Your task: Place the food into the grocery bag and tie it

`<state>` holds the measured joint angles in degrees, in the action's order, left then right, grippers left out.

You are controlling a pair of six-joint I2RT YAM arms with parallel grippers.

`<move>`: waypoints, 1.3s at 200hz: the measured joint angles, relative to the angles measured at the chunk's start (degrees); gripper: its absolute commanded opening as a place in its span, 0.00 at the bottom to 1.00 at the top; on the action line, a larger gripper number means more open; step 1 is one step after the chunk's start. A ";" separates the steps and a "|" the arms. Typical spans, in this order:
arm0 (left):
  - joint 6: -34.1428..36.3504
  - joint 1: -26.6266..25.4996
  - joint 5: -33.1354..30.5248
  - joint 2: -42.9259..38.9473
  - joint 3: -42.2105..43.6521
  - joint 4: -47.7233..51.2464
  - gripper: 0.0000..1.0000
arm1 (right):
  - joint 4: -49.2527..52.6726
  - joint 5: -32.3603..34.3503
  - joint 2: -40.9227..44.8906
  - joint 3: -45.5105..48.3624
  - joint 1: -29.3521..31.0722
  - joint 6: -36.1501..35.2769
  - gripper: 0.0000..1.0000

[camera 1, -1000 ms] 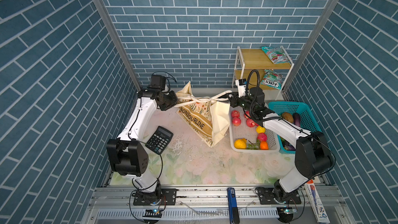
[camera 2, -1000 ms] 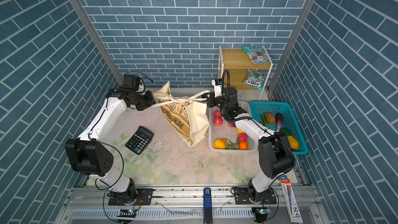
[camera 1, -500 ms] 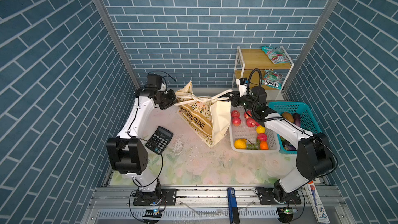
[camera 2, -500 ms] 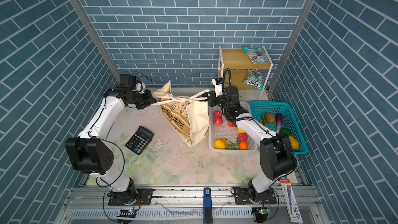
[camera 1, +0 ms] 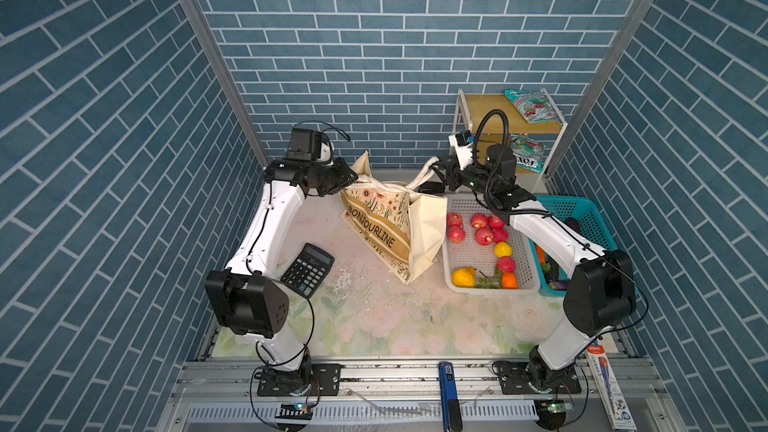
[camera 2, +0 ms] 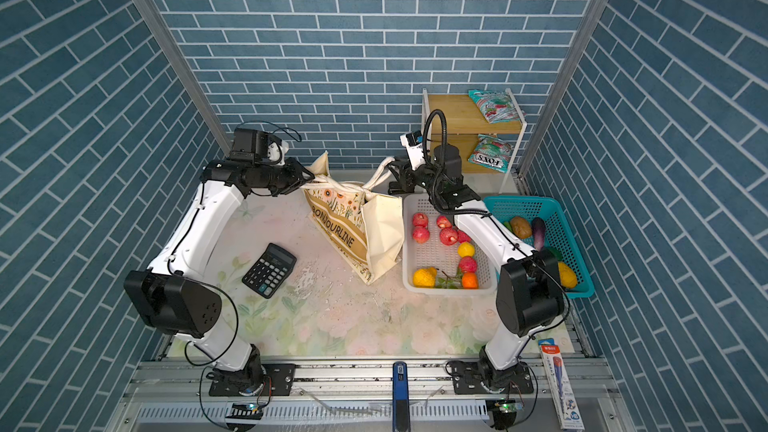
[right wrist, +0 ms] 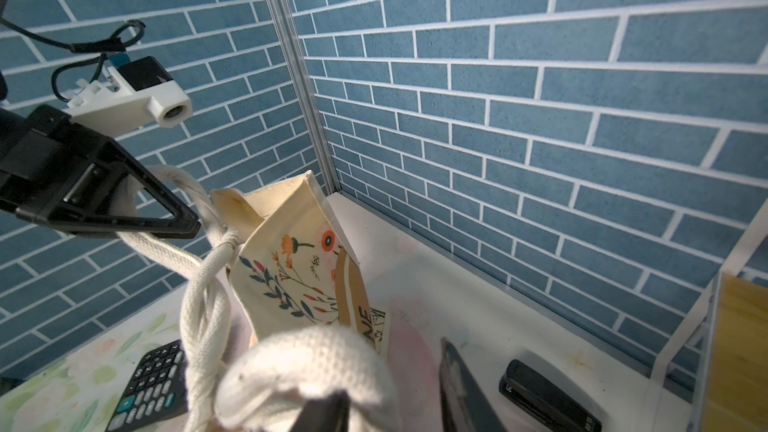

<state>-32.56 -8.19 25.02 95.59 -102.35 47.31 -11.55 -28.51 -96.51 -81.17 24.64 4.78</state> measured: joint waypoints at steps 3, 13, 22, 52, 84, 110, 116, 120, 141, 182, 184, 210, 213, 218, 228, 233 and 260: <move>0.15 -0.02 -0.33 0.00 -0.09 0.48 0.51 | 0.44 0.04 0.00 0.00 0.00 0.04 0.49; -0.20 -0.07 -1.29 0.00 -0.33 1.68 0.61 | 1.44 0.15 0.00 0.02 0.00 -0.94 0.54; 0.37 -0.07 -2.14 0.00 -0.52 2.86 0.71 | 2.71 0.35 0.09 0.07 0.00 -1.31 0.58; -0.26 -0.07 -5.55 -0.09 -0.79 6.34 0.96 | 5.46 1.46 1.99 1.62 0.07 -3.32 0.73; -0.09 -0.04 -9.29 -1.27 -0.81 8.96 1.00 | 7.74 2.82 5.90 4.46 0.04 -5.27 0.87; -0.33 0.00 -12.57 -4.63 -0.07 9.44 1.00 | 9.66 3.78 9.55 6.51 -0.02 -7.04 0.91; -0.48 0.02 -13.27 -5.70 0.33 9.42 1.00 | 10.03 3.91 10.45 7.06 -0.11 -7.37 0.91; -0.55 0.04 -13.64 -6.36 0.59 9.42 1.00 | 10.29 4.02 11.08 7.50 -0.22 -7.58 0.91; -1.05 0.35 -15.47 -11.13 3.41 7.61 1.00 | 11.15 4.55 14.43 9.66 -0.66 -8.00 0.91; -1.18 0.44 -20.81 -21.00 12.41 0.02 1.00 | 11.10 7.21 22.51 15.65 -4.20 -7.69 0.89; -1.11 0.44 -21.27 -21.49 12.92 -0.37 1.00 | 10.80 7.43 22.95 16.13 -4.48 -7.56 0.89; 0.02 0.46 -28.94 -27.69 20.28 -5.55 0.99 | 8.02 11.34 28.65 23.12 -8.28 -5.05 0.87; 0.31 0.46 -29.97 -28.44 21.38 -6.23 0.99 | 7.67 11.78 29.16 23.89 -8.66 -4.70 0.86; 0.90 0.46 -31.65 -29.79 23.26 -7.50 0.98 | 7.06 12.81 30.03 25.24 -9.31 -4.31 0.86; 2.27 0.46 -34.67 -32.26 27.32 -10.34 0.97 | 6.19 14.51 31.41 27.71 -10.45 -3.08 0.86; 2.99 0.46 -36.26 -33.48 29.55 -11.82 0.97 | 5.53 15.43 31.95 28.89 -10.95 -2.51 0.85; 6.75 0.46 -44.02 -37.90 41.88 -20.04 0.99 | 1.62 22.01 33.86 36.22 -12.33 0.81 0.84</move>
<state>-25.80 -7.73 -19.00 57.69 -60.47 27.27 -9.93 -6.50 -62.65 -44.95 12.32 5.58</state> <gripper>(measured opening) 0.978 0.840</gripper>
